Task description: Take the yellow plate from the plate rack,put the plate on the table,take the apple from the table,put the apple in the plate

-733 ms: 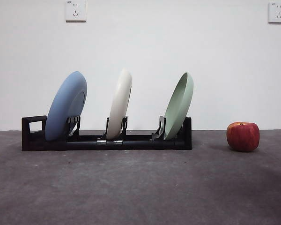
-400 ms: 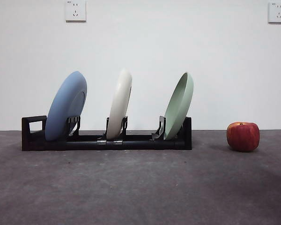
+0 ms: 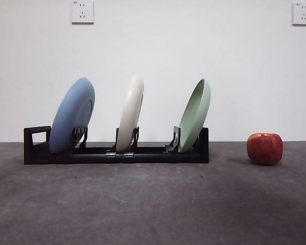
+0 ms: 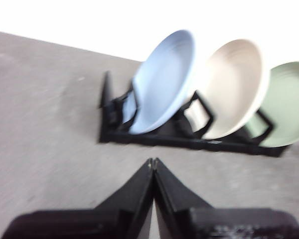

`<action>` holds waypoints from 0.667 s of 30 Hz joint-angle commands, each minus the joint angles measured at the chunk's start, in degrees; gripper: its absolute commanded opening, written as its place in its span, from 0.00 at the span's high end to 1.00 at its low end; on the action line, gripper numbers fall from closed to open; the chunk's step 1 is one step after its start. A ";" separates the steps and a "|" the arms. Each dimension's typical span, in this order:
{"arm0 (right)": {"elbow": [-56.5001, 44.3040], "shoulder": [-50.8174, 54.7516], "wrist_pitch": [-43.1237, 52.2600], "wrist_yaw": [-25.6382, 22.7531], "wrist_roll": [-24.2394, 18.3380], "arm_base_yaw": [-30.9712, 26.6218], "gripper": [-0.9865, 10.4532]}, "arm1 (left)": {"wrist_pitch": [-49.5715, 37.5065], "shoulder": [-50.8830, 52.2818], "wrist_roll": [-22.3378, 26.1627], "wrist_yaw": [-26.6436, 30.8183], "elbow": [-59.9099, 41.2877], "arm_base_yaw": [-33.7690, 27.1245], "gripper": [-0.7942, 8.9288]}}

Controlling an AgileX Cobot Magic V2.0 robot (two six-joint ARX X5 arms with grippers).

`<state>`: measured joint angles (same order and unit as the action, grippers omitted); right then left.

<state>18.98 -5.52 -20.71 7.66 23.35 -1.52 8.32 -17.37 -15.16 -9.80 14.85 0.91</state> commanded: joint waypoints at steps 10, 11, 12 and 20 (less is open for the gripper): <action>18.45 -14.78 -9.20 3.67 -5.53 -0.02 0.91 | -0.24 -15.54 -0.87 -12.28 16.66 -0.11 0.92; 19.91 -16.00 -9.46 3.69 -5.53 -0.02 0.91 | -0.22 -16.90 -0.87 -12.90 17.94 -0.11 0.92; 21.24 -17.18 -9.33 3.72 -5.51 -0.02 0.91 | -0.11 -18.34 -0.94 -13.40 19.17 -0.11 0.92; 29.05 -24.41 -9.40 8.11 -5.60 -0.02 0.91 | 0.17 -30.05 -4.55 -27.74 27.98 -0.07 0.92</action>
<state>47.75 -29.50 -30.37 15.09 18.37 -1.52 8.80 -46.26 -18.79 -35.05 41.85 0.91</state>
